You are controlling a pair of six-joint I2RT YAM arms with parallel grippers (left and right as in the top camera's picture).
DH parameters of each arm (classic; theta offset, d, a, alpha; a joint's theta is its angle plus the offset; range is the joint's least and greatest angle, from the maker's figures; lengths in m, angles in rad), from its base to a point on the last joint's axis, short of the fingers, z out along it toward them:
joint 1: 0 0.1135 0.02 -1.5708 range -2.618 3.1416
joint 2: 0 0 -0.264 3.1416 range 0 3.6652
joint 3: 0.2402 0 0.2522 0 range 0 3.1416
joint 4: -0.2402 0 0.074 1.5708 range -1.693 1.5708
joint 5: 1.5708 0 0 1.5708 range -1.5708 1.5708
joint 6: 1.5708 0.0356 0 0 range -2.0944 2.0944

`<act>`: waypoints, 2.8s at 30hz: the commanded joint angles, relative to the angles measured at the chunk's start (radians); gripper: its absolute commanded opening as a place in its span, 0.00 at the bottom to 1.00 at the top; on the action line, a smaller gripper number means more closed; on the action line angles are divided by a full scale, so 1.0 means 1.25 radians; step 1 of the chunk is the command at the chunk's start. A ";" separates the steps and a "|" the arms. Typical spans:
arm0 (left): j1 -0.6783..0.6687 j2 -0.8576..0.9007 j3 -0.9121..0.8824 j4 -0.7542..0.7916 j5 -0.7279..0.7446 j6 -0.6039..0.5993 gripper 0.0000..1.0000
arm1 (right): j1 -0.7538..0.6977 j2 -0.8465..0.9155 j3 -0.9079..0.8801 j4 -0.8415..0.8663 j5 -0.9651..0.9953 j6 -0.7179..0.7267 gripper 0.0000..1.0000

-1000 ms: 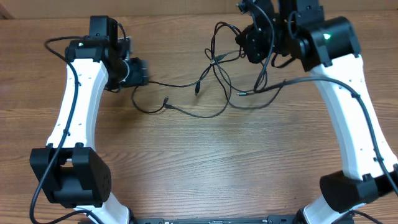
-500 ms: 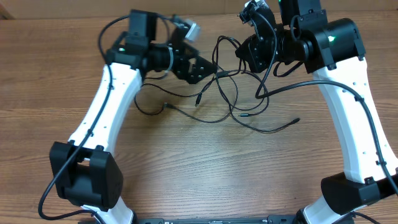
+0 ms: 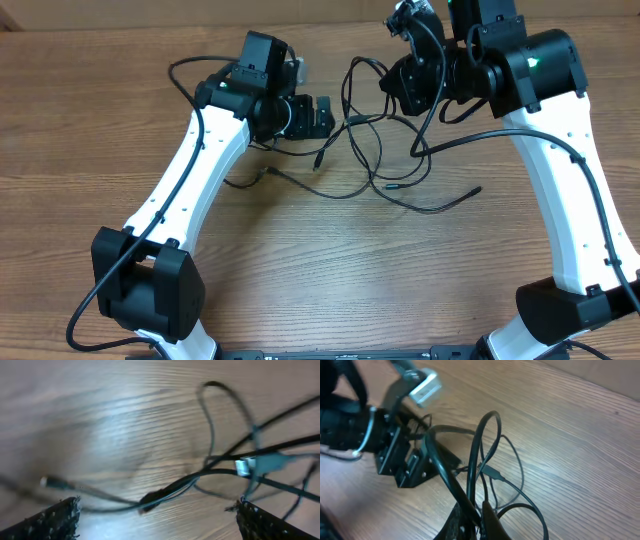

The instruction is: Untangle cables

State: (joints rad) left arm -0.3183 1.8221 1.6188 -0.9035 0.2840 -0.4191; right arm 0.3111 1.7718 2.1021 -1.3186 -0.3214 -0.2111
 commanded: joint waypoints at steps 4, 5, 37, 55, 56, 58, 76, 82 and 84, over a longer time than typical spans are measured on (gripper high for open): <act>-0.015 -0.009 -0.115 0.065 0.025 -0.384 1.00 | 0.002 -0.016 0.022 0.018 0.028 0.026 0.04; -0.019 -0.009 -0.131 0.098 0.067 -0.425 1.00 | 0.002 -0.016 0.022 0.019 0.026 0.026 0.04; -0.195 0.073 -0.146 0.389 -0.114 -0.353 0.11 | 0.002 -0.016 0.021 0.014 0.023 0.041 0.04; -0.027 -0.312 -0.119 0.134 -0.330 -0.059 0.05 | -0.065 -0.016 0.021 0.013 0.356 0.268 0.04; -0.014 -0.336 -0.119 0.122 -0.348 -0.058 0.06 | -0.078 -0.016 0.021 0.013 0.356 0.271 0.04; 0.013 -0.375 -0.119 0.108 -0.370 -0.027 0.08 | -0.122 -0.016 0.021 0.012 0.356 0.271 0.04; 0.132 -0.412 -0.119 0.043 -0.568 0.029 0.13 | -0.435 -0.016 0.021 -0.043 0.407 0.270 0.04; 0.162 -0.413 -0.119 0.034 -0.630 0.031 0.13 | -0.521 -0.016 0.021 -0.043 0.382 0.270 0.04; 0.162 -0.413 -0.119 0.035 -0.617 0.031 0.13 | -0.526 -0.016 0.021 -0.042 0.353 0.266 0.04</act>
State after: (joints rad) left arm -0.1257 1.3220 1.4536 -0.8612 -0.4526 -0.4068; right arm -0.3401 1.7718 2.1017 -1.3773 0.1616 0.1131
